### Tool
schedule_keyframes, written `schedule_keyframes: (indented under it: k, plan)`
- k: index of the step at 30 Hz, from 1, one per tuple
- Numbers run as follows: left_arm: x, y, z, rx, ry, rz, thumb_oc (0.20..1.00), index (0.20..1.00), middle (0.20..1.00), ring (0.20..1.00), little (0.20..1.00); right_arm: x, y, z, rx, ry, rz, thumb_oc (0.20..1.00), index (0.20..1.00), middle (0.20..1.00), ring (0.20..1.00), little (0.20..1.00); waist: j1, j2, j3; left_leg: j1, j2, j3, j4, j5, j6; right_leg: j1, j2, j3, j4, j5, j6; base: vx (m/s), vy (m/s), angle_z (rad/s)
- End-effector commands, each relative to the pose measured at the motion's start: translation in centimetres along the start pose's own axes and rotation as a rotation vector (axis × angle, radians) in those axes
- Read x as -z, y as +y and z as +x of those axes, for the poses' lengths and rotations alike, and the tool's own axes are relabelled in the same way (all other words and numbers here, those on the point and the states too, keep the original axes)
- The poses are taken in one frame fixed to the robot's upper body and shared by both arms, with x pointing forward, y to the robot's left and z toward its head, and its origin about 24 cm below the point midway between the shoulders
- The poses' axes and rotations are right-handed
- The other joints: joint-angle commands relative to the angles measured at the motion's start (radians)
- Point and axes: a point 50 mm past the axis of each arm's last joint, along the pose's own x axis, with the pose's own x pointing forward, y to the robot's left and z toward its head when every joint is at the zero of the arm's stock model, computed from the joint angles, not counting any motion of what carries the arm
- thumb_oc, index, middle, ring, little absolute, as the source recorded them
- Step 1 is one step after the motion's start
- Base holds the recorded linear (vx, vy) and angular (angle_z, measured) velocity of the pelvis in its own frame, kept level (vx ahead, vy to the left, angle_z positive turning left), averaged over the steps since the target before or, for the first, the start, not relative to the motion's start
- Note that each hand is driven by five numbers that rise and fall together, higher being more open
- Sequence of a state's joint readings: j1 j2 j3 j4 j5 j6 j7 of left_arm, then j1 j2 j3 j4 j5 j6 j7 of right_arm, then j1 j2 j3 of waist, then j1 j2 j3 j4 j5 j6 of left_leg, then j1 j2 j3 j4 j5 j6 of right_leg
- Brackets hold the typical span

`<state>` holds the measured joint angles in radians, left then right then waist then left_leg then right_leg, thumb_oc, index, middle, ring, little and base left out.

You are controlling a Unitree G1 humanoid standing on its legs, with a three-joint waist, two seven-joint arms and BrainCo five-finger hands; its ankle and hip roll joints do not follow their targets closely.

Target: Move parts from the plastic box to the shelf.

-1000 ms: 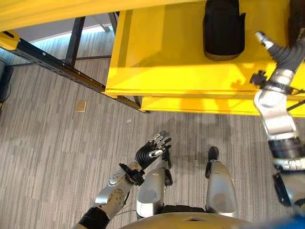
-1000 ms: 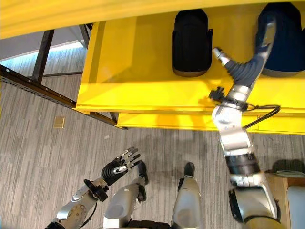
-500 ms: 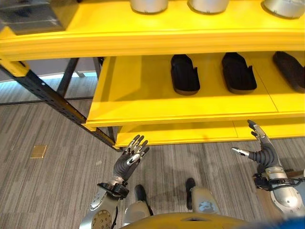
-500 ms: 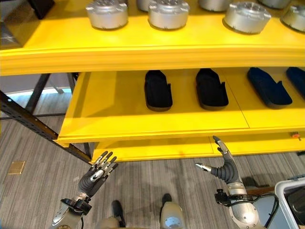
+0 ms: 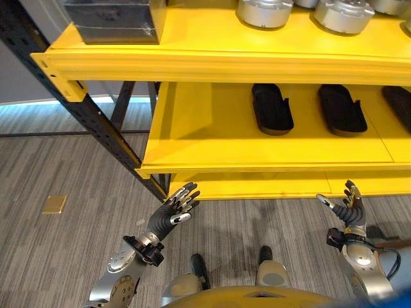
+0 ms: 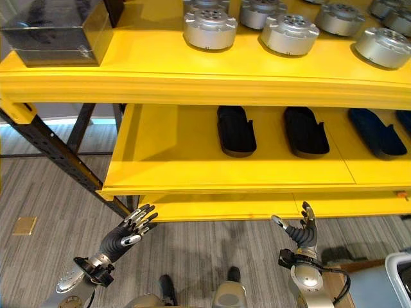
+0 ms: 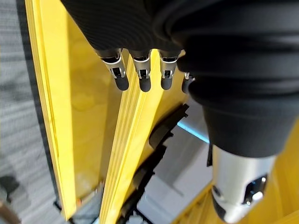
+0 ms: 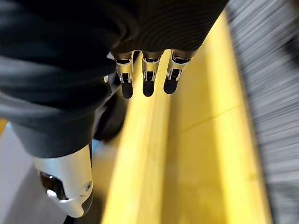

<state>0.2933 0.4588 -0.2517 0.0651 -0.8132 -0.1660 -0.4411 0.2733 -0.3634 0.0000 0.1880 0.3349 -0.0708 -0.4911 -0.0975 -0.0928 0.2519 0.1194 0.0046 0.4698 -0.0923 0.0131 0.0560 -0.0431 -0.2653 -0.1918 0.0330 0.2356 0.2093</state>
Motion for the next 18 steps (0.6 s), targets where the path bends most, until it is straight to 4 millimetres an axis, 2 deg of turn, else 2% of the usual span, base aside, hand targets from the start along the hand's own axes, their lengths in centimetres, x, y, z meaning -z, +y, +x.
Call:
schedule_keyframes:
  k: [1, 3, 5, 8, 9, 11, 12, 15, 18]
  plan:
    - [-2.0, 0.2, 0.0, -0.013, -0.136, 0.041, 1.0, 1.0, 1.0, 1.0, 1.0, -2.2, -1.3, 1.5, 0.047, -0.083, -0.014, 1.0, 1.0, 1.0, 1.0, 1.0, -0.002, 0.022, 0.02, 0.022, 0.073, 0.028, 0.088, -0.105, 0.005, 0.015, -0.035, -0.096, 0.12, -0.063, 0.004, -0.11, -0.03, -1.04]
    - [-2.0, 0.5, -0.2, -0.035, -0.14, 0.027, 1.0, 1.0, 1.0, 1.0, 1.0, -1.5, -1.8, 1.5, 0.063, -0.051, -0.035, 1.0, 1.0, 1.0, 1.0, 1.0, -0.001, 0.024, 0.013, 0.016, 0.081, 0.034, 0.085, -0.1, 0.013, 0.012, -0.036, -0.091, 0.189, -0.078, -0.013, -0.07, -0.082, -0.78]
    - [-1.7, 1.1, -0.7, -0.082, -0.128, 0.031, 1.0, 1.0, 1.0, 1.0, 1.0, -0.9, -2.2, 1.7, 0.088, -0.046, -0.078, 1.0, 1.0, 1.0, 1.0, 1.0, 0.016, 0.028, 0.004, 0.015, 0.105, 0.06, 0.084, -0.09, 0.01, 0.029, -0.059, -0.128, 0.217, -0.09, -0.033, -0.09, -0.225, -0.55]
    - [-0.6, 2.2, -1.5, -0.18, -0.092, 0.007, 1.0, 1.0, 1.0, 1.0, 1.0, -1.1, -2.0, 2.3, 0.114, -0.053, -0.095, 1.0, 1.0, 1.0, 1.0, 1.0, 0.04, 0.02, -0.009, 0.017, 0.137, 0.112, 0.085, -0.08, -0.013, 0.065, -0.085, -0.203, 0.179, -0.088, -0.027, -0.06, -0.325, -0.98]
    - [-0.3, 2.6, -1.8, -0.22, -0.105, -0.009, 1.0, 1.0, 1.0, 1.0, 1.0, -2.0, -1.9, 3.0, 0.122, -0.066, -0.103, 1.0, 1.0, 1.0, 1.0, 1.0, 0.052, 0.018, -0.017, 0.024, 0.161, 0.166, 0.086, -0.063, -0.038, 0.091, -0.069, -0.275, 0.121, -0.122, -0.032, -0.04, -0.387, -1.21]
    - [0.0, 2.9, -2.4, -0.298, -0.153, -0.044, 1.0, 1.0, 1.0, 1.0, 1.0, -2.6, -2.0, 3.4, 0.111, -0.075, -0.119, 1.0, 1.0, 1.0, 1.0, 1.0, 0.06, 0.012, -0.021, 0.026, 0.184, 0.219, 0.101, -0.049, -0.061, 0.111, -0.047, -0.34, 0.06, -0.132, -0.035, 0.0, -0.431, -1.63]
    - [0.0, 3.4, -3.0, -0.384, -0.194, -0.056, 1.0, 1.0, 1.0, 1.0, 1.0, -2.7, -2.7, 3.4, 0.129, -0.073, -0.137, 1.0, 1.0, 1.0, 1.0, 1.0, 0.057, 0.001, -0.023, 0.021, 0.206, 0.249, 0.119, -0.038, -0.073, 0.12, -0.019, -0.357, 0.022, -0.139, -0.038, 0.04, -0.501, -2.19]
    - [-0.4, 3.8, -3.1, -0.433, -0.24, -0.088, 1.0, 1.0, 1.0, 1.0, 1.0, -2.7, -4.4, 3.1, 0.179, -0.084, -0.174, 1.0, 1.0, 1.0, 1.0, 1.0, 0.034, -0.007, -0.021, 0.004, 0.227, 0.255, 0.12, -0.015, -0.088, 0.105, 0.016, -0.334, 0.011, -0.162, -0.049, 0.03, -0.393, -1.28]
    - [-0.6, 3.9, -3.1, -0.43, -0.242, -0.075, 1.0, 1.0, 1.0, 1.0, 1.0, -2.8, -5.8, 2.8, 0.232, -0.093, -0.204, 1.0, 1.0, 1.0, 1.0, 1.0, 0.019, -0.009, -0.017, -0.011, 0.238, 0.246, 0.107, 0.007, -0.105, 0.092, 0.046, -0.314, 0.006, -0.179, -0.07, 0.03, -0.297, -0.43]
